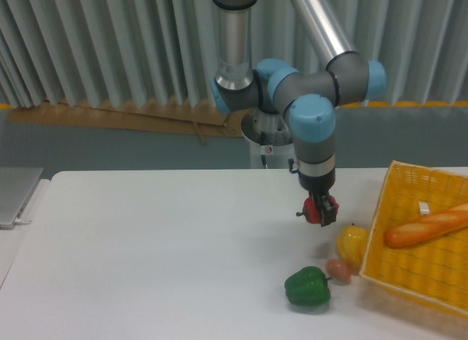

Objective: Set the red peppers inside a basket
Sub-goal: 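Lift the red pepper and carry it over the yellow basket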

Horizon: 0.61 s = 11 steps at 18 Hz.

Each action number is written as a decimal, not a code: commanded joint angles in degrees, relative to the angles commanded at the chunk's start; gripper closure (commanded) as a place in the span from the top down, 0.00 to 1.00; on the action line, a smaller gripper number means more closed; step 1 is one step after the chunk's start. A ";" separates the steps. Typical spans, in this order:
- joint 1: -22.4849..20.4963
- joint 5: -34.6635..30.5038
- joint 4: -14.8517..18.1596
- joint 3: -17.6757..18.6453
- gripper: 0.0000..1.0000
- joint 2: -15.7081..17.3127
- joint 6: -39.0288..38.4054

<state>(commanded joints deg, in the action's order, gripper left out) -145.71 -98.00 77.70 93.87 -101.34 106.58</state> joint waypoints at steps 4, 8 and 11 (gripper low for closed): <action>-4.74 0.26 -0.26 -0.61 0.48 0.09 9.41; -8.70 0.26 -0.53 -2.98 0.48 -0.17 14.51; -11.87 0.87 -0.79 -4.13 0.48 -1.22 20.58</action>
<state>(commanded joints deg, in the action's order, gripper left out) -157.58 -97.12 76.91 89.74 -102.56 127.16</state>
